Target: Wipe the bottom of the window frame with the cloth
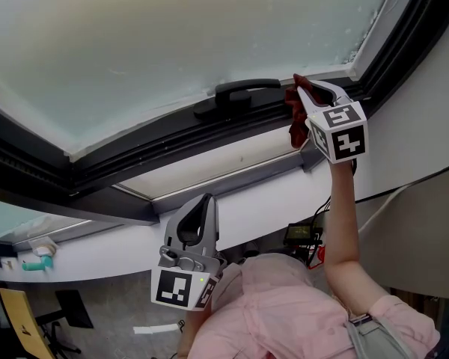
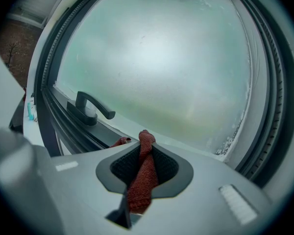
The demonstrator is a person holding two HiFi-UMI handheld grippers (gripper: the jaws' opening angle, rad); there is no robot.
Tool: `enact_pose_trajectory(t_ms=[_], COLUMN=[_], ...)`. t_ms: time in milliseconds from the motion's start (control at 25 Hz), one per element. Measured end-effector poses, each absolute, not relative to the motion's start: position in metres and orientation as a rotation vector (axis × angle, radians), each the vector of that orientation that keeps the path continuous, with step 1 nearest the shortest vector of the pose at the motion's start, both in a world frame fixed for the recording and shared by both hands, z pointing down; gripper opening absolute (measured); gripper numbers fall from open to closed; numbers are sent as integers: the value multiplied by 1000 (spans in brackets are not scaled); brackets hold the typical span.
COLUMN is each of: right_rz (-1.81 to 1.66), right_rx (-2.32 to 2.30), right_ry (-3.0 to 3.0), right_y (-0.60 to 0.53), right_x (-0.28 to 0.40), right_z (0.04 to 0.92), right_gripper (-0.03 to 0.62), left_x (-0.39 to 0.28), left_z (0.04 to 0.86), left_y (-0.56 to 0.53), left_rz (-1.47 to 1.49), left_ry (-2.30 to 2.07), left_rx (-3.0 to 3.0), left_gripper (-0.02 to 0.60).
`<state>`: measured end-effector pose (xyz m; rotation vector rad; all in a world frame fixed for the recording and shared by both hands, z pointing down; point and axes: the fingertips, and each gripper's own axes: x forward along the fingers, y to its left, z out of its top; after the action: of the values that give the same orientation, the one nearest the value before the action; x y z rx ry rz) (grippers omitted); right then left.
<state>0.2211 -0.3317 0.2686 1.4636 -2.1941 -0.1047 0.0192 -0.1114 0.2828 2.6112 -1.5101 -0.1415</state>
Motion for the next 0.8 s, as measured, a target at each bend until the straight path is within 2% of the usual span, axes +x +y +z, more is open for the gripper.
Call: enact_pose_trajectory(t_ms=[800], right_rz=[-73], right_rx=[1546], right_ry=[-2139], right_y=[-347], right_x=[273], right_z=[268], right_gripper=[60], left_x=[37], left_z=[284], left_y=[-128], left_rz=[-149], left_ry=[-1495], left_rx=[2610], left_gripper=[-6])
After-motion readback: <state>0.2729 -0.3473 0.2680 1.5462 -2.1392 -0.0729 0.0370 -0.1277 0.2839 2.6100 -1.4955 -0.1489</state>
